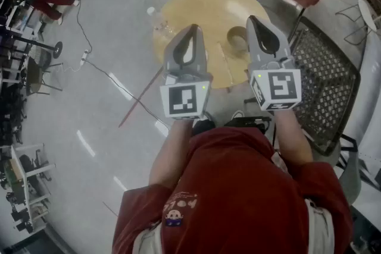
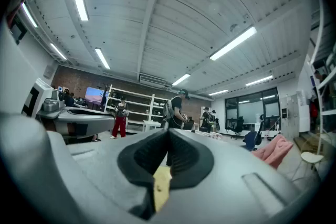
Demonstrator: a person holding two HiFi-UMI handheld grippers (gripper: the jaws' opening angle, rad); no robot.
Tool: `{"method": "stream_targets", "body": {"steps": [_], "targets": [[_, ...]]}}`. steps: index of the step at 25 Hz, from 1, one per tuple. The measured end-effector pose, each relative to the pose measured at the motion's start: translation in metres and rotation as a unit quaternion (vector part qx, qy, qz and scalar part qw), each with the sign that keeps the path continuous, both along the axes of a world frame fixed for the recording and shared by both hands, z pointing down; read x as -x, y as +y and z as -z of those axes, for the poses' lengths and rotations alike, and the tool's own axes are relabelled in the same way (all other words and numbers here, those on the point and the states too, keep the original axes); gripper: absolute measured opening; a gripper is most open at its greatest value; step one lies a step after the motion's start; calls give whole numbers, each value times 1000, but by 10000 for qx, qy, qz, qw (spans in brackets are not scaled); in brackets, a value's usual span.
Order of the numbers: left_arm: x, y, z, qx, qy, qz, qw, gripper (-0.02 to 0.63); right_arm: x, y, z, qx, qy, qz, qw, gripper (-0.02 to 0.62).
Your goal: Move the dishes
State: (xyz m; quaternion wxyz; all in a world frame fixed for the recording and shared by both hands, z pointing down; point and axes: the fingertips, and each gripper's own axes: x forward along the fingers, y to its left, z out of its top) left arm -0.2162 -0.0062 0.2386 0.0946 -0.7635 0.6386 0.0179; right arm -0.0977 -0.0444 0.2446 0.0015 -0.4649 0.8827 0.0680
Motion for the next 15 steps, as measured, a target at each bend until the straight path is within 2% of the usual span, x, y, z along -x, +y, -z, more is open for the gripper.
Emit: {"method": "stream_targets", "body": {"steps": [10,15], "targets": [[5,-4,-12,116,24,35,9999,6,-1,-5,-13,174,-6,-44,9998,2],[6,-5,-16,163,16,103,9998,6,-3,-5,-12,89,-135,-32,9999,2]]}}
